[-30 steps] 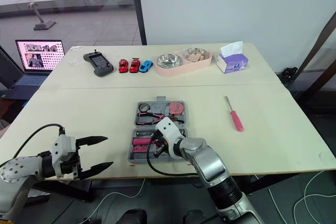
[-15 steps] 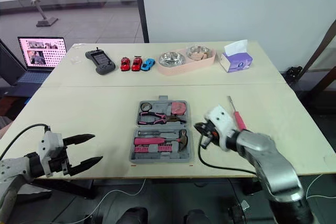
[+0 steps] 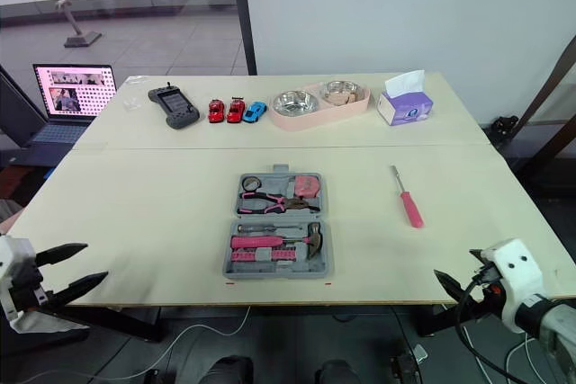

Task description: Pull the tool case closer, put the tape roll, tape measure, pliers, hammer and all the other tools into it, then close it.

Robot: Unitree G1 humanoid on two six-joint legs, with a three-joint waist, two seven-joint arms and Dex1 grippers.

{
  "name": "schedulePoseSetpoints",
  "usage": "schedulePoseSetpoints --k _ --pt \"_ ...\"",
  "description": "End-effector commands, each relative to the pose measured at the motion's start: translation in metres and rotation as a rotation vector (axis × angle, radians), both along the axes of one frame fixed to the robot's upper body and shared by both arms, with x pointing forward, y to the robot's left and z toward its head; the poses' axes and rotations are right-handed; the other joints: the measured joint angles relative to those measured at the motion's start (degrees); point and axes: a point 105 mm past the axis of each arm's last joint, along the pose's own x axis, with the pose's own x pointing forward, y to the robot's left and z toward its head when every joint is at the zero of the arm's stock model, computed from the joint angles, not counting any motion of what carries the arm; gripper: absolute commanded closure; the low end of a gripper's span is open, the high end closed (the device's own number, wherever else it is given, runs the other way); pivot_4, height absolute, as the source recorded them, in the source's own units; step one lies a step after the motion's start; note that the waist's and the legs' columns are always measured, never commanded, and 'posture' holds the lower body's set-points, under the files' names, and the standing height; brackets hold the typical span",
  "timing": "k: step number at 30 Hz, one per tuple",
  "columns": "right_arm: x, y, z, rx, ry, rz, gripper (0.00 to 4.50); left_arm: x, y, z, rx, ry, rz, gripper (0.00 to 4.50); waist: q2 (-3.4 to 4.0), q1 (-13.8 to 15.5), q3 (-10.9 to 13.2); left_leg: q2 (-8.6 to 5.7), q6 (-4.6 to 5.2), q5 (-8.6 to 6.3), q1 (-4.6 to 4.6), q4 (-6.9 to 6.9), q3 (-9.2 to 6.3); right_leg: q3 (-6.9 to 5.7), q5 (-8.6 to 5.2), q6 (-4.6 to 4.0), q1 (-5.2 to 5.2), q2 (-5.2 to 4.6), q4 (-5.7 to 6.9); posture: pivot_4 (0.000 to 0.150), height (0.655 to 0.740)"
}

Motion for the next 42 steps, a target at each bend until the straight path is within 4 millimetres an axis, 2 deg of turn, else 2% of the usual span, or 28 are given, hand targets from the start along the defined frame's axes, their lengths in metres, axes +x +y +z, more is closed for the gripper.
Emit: schedulePoseSetpoints --k 1,5,11,15,20,24,26,28,32,37,42 --pt "0.002 -0.005 0.012 -0.022 -0.054 -0.002 0.04 0.003 0.005 0.009 0.033 -0.034 -0.002 0.0 0.0 0.0 0.0 0.0 0.0 0.0 0.0 -0.01 0.0 0.0 0.0 0.0 0.0 0.0 0.0 0.15 0.74" --pt "0.002 0.0 0.011 -0.019 -0.056 0.012 0.04 0.006 -0.007 0.006 0.023 -0.042 -0.033 0.0 0.0 -0.1 0.0 0.0 0.0 0.0 0.0 -0.05 0.0 0.0 0.0 0.0 -0.02 0.0 -0.01 0.15 0.74" --pt "0.001 0.022 0.011 0.032 -0.057 0.022 0.04 0.008 -0.031 0.0 -0.013 -0.026 -0.099 0.0 -0.01 0.0 0.0 0.01 0.0 0.0 0.0 -0.03 0.0 0.0 0.0 0.0 0.0 0.0 -0.01 0.15 0.74" --pt "0.01 0.051 0.007 0.1 -0.071 -0.095 0.04 0.006 -0.08 -0.004 -0.064 -0.02 -0.254 0.0 0.02 0.0 0.0 0.02 -0.01 0.0 -0.01 -0.03 -0.02 0.01 0.0 0.0 0.01 0.0 -0.01 0.15 0.74" --pt "0.042 0.065 -0.001 0.068 -0.072 -0.292 0.04 0.003 -0.138 0.004 -0.129 -0.044 -0.409 0.0 0.02 0.0 0.0 0.02 -0.05 0.03 -0.01 0.0 -0.02 0.03 0.0 0.0 -0.01 0.01 0.02 0.15 0.74" --pt "0.074 0.058 -0.002 0.077 -0.063 -0.423 0.04 0.002 -0.167 0.014 -0.161 -0.072 -0.477 0.0 0.06 0.0 0.0 0.02 -0.05 0.03 -0.01 -0.02 -0.02 0.05 0.0 0.0 -0.05 0.03 0.03 0.15 0.74" --pt "0.097 0.051 -0.002 0.07 -0.055 -0.469 0.04 0.003 -0.179 0.022 -0.178 -0.096 -0.505 0.0 0.06 0.0 0.0 0.0 -0.05 0.03 -0.02 -0.01 0.0 0.05 0.0 0.0 -0.04 0.02 0.03 0.15 0.74" --pt "0.113 0.041 -0.001 0.084 -0.044 -0.523 0.04 0.003 -0.187 0.027 -0.176 -0.113 -0.526 0.0 0.08 0.0 0.0 0.0 -0.05 0.03 -0.02 0.0 0.0 0.05 0.0 0.0 -0.04 0.02 0.04 0.15 0.74" --pt "0.139 0.034 -0.01 0.078 -0.004 -0.522 0.04 0.005 -0.194 0.035 -0.183 -0.141 -0.533 0.0 0.1 -0.1 0.0 0.0 -0.05 0.03 -0.02 -0.02 0.0 0.04 0.0 0.0 -0.06 0.04 0.04 0.15 0.74" --pt "0.156 0.017 -0.026 0.091 0.076 -0.568 0.04 0.002 -0.196 0.037 -0.175 -0.151 -0.53 0.0 0.12 -0.2 0.0 0.0 -0.04 0.03 -0.02 -0.01 0.05 0.06 0.0 0.0 -0.07 0.03 0.03 0.15 0.74" --pt "0.17 0.015 -0.029 0.134 0.097 -0.537 0.04 -0.002 -0.195 0.036 -0.173 -0.152 -0.513 0.0 0.11 -0.3 0.0 0.01 -0.04 0.02 -0.01 0.1 0.05 0.06 0.01 0.01 0.0 0.05 0.05 0.15 0.74"
